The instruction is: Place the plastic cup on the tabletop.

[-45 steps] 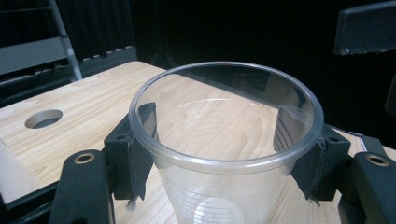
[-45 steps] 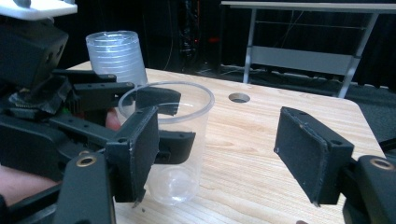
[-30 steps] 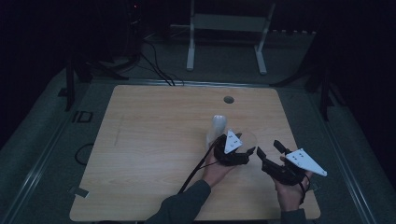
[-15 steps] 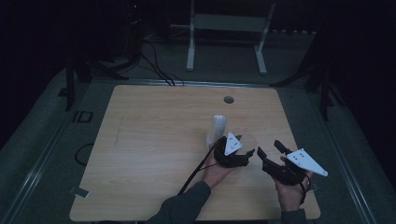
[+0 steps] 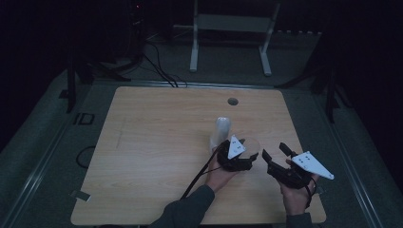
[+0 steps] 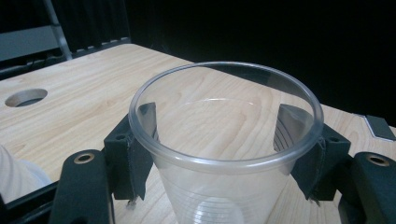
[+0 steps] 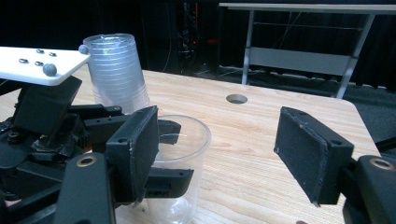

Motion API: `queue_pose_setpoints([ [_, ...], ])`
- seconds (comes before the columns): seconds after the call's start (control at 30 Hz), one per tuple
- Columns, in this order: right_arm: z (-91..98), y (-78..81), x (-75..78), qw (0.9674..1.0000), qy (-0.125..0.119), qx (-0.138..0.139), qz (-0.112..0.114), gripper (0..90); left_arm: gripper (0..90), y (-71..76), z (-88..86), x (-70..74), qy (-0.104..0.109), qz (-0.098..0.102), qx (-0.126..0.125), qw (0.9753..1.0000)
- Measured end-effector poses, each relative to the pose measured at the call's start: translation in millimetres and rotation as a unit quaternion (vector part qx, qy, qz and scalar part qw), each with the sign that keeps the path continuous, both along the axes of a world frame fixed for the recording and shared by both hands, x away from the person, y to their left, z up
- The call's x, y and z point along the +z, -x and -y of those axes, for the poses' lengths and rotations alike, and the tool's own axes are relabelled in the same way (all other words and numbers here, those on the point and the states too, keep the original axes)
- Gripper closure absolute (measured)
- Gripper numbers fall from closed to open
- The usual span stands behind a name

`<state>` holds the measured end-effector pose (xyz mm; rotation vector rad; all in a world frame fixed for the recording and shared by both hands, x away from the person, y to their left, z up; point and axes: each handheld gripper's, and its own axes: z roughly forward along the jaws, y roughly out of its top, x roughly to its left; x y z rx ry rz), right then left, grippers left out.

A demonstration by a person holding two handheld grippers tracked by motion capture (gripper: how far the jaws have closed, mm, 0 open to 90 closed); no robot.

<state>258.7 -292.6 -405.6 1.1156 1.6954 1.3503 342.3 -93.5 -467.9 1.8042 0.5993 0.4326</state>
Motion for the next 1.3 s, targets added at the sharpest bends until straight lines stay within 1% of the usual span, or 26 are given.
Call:
queue_pose_setpoints([
  [0.37, 1.4, 0.1, 0.4, 1.0000, -0.002, -0.001, 0.000, 30.2, 30.5, -0.1, 2.2, -6.4, -0.001, -0.009, -0.004, 0.9999],
  [0.57, 0.7, -0.3, -0.1, 1.0000, 0.000, 0.000, 0.000, 30.2, 30.3, -0.3, 1.9, -7.1, 0.000, -0.010, -0.003, 0.9999],
  [0.8, 0.8, -0.3, -0.2, 1.0000, 0.000, 0.000, 0.001, 30.2, 29.6, 1.1, 3.2, -8.0, -0.002, -0.005, -0.003, 1.0000],
  [1.03, 1.1, -0.2, -0.1, 1.0000, -0.001, -0.001, 0.000, 30.2, 29.6, 2.7, 5.0, -11.8, -0.005, -0.008, -0.005, 0.9999],
  [1.3, 1.0, -0.3, -0.6, 1.0000, 0.000, -0.001, -0.001, 30.2, 29.0, 5.0, 7.7, -14.4, -0.013, -0.006, -0.008, 0.9999],
])
